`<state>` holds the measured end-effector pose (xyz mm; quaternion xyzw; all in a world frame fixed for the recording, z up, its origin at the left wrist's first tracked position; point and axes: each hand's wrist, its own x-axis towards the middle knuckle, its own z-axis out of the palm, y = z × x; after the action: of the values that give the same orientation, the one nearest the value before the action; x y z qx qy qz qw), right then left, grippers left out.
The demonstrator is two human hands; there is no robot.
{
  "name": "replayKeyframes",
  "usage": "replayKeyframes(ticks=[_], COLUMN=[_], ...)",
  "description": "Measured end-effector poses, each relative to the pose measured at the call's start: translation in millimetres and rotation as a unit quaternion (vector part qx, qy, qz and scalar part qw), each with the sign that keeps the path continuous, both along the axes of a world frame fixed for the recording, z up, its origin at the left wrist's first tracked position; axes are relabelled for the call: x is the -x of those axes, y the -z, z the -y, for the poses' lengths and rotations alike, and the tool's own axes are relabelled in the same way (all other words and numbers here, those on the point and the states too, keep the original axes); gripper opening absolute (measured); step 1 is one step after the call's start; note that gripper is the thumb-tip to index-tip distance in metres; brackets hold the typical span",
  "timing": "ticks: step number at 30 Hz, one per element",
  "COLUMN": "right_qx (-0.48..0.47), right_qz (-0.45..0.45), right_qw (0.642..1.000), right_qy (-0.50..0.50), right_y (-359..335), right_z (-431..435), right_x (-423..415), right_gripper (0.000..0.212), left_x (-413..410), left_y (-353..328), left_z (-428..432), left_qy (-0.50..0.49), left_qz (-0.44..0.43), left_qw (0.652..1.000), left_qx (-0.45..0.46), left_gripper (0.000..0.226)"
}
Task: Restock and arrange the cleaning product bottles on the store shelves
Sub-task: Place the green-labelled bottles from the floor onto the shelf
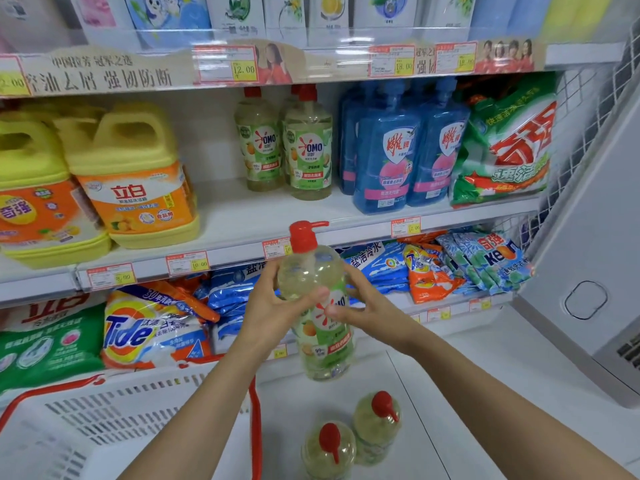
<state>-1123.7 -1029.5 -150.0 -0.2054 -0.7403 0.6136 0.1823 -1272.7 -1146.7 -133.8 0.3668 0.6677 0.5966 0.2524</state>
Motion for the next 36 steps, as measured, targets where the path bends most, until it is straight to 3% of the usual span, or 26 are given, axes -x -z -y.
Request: replayKeyframes(ticks=[4, 7, 9, 13, 20, 22, 26, 29, 32, 36], right_qx=[-0.011, -0.020, -0.033, -0.053, -0.070, -0.089, -0.139, -0.157, -0.180, -0.199], right_qz=[0.005, 0.003, 0.015, 0.038, 0.140, 0.194, 0.322, 0.383, 0.394, 0.383], right_qw=[1.000, 0.998, 0.997, 0.996, 0.987, 0.976, 0.935, 0.904, 0.892, 0.894], right_qy=[0.026, 0.055, 0.064, 0.059, -0.041, -0.046, -0.049, -0.104, -0.130, -0.119], right_y=[15, 28, 37, 54, 76, 86, 111, 135, 159, 167], right_z=[-9, -13, -15, -18, -37, -46, -57, -52, -43, -41], right_x=[0, 0, 0, 1, -9, -14, -29, -44, -52, -55], right_gripper=[0.070, 0.071, 0.071, 0.077, 0.085, 0.079, 0.043, 0.039, 0.037, 0.036], left_x=[-1, 7, 14, 13, 7, 3, -2, -3, -3, -3], left_y=[2, -12, -19, -7, 35, 54, 97, 126, 150, 173], left_z=[-2, -6, -7, -14, -23, -26, -25, -19, -13, -7], left_qy=[0.075, 0.086, 0.051, 0.027, 0.034, 0.062, 0.116, 0.140, 0.159, 0.151], left_qz=[-0.002, -0.053, -0.091, -0.180, -0.284, -0.327, -0.377, -0.387, -0.379, -0.342], left_qw=[0.996, 0.993, 0.994, 0.981, 0.954, 0.936, 0.901, 0.884, 0.876, 0.892], left_qx=[0.039, 0.055, 0.044, 0.069, 0.094, 0.115, 0.179, 0.224, 0.252, 0.253], left_gripper=[0.074, 0.078, 0.071, 0.034, 0.033, 0.033, 0.038, 0.039, 0.039, 0.036])
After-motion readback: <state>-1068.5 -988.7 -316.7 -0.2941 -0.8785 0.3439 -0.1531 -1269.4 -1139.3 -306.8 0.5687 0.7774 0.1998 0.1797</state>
